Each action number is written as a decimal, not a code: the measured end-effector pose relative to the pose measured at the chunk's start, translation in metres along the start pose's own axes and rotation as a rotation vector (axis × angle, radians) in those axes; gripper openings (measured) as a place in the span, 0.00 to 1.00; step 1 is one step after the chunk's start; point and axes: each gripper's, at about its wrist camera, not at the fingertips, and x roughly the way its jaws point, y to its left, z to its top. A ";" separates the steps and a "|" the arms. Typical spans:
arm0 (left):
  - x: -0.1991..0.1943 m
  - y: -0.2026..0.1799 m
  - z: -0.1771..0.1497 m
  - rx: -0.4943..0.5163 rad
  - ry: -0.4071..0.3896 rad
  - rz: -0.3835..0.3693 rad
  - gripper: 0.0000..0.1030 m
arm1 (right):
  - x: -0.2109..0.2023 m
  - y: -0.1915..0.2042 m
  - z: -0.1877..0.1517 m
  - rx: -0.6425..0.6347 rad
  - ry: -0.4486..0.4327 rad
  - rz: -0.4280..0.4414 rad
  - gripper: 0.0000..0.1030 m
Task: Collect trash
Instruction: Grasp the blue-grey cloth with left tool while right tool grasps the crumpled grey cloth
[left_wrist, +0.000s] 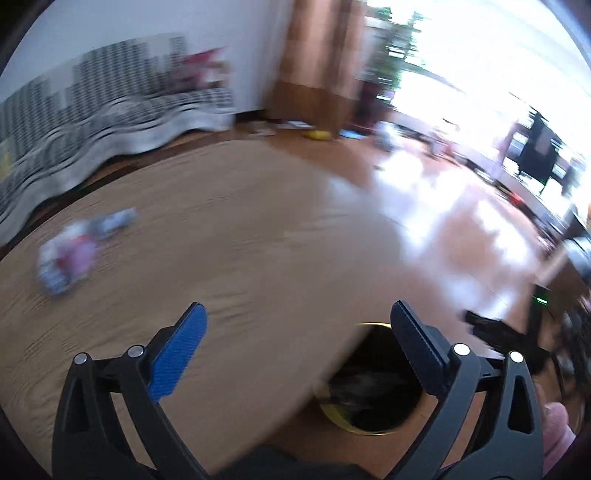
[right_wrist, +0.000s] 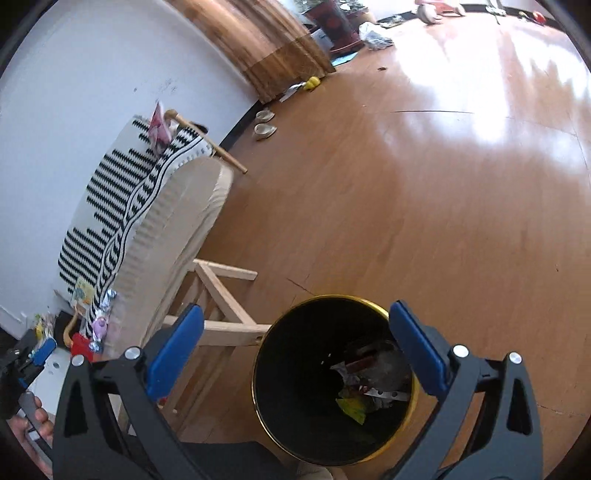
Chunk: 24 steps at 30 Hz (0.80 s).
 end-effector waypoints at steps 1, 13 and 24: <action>-0.002 0.028 -0.007 -0.044 0.003 0.044 0.94 | 0.004 0.007 0.000 -0.016 0.008 0.002 0.95; -0.009 0.266 -0.023 -0.532 -0.062 0.362 0.94 | 0.073 0.268 0.026 -0.503 0.015 0.204 0.94; 0.062 0.322 0.020 -0.497 0.003 0.445 0.94 | 0.221 0.470 -0.032 -0.886 0.090 0.203 0.94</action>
